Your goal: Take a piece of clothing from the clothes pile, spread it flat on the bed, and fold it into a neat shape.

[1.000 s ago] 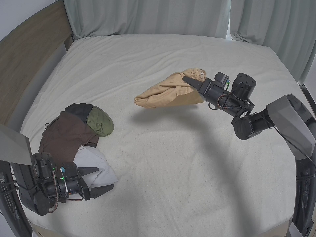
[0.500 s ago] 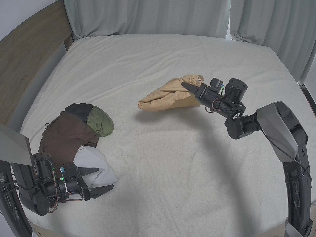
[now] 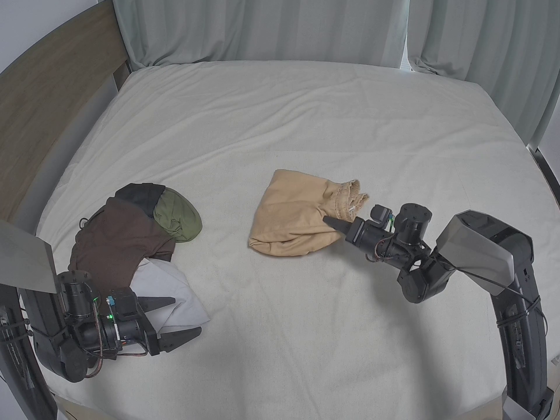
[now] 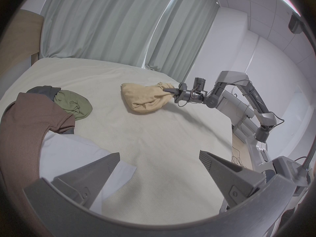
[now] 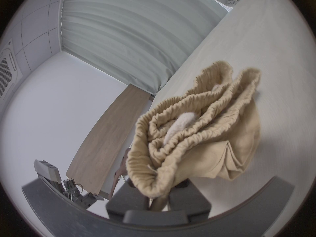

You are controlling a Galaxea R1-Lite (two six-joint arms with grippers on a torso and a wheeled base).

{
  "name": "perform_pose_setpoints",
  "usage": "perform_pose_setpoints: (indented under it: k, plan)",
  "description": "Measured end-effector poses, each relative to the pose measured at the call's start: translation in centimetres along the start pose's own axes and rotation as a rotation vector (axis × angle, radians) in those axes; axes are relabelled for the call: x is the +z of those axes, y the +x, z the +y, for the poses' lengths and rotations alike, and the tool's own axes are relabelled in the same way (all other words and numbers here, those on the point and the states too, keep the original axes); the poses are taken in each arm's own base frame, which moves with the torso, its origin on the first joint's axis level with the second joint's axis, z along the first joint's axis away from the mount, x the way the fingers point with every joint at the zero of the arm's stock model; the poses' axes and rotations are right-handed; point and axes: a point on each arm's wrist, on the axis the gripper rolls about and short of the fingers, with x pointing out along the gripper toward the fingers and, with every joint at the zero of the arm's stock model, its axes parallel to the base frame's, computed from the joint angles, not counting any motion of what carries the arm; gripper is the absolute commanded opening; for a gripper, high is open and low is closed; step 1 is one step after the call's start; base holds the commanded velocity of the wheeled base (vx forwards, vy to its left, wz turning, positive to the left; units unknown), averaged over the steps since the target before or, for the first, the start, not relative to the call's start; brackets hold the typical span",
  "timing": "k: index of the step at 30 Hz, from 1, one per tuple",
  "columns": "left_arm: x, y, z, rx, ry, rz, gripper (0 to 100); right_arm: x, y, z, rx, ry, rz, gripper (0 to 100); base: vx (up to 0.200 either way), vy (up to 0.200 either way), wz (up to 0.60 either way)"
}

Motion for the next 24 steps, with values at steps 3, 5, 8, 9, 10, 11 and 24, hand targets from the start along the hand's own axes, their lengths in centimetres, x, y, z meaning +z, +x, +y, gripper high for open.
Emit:
perform_pose_setpoints:
  k: [3,5,8,9,10,11,24]
  plan:
    - [0.0,0.0,-0.1,-0.003,0.000,0.001,100,-1.5,-1.0,-0.6,-0.012,-0.011,0.010,0,0.000,0.000,0.00]
    - [0.0,0.1,-0.1,-0.004,0.001,0.001,100,-2.2,-1.4,-1.0,-0.022,-0.011,0.017,0,0.000,0.000,0.00]
    - [0.0,0.1,-0.1,-0.005,0.001,0.001,100,-2.9,-1.7,-1.4,-0.037,-0.001,0.031,100,0.000,0.000,0.00]
    - [0.0,0.1,-0.1,-0.004,0.001,0.001,100,-3.0,-1.8,-1.5,-0.039,0.001,0.034,100,0.000,0.000,0.00]
    - [0.0,0.1,-0.1,-0.004,0.001,0.001,100,-3.1,-1.8,-1.5,-0.041,0.002,0.035,100,0.000,0.000,0.00]
    - [0.0,0.1,-0.1,-0.004,0.002,0.001,100,-3.1,-1.9,-1.5,-0.043,0.002,0.037,100,0.000,0.000,0.00]
    - [0.0,0.1,-0.1,-0.004,0.002,0.000,100,-5.9,-5.6,1.0,-0.111,-0.007,0.169,100,0.000,0.000,0.00]
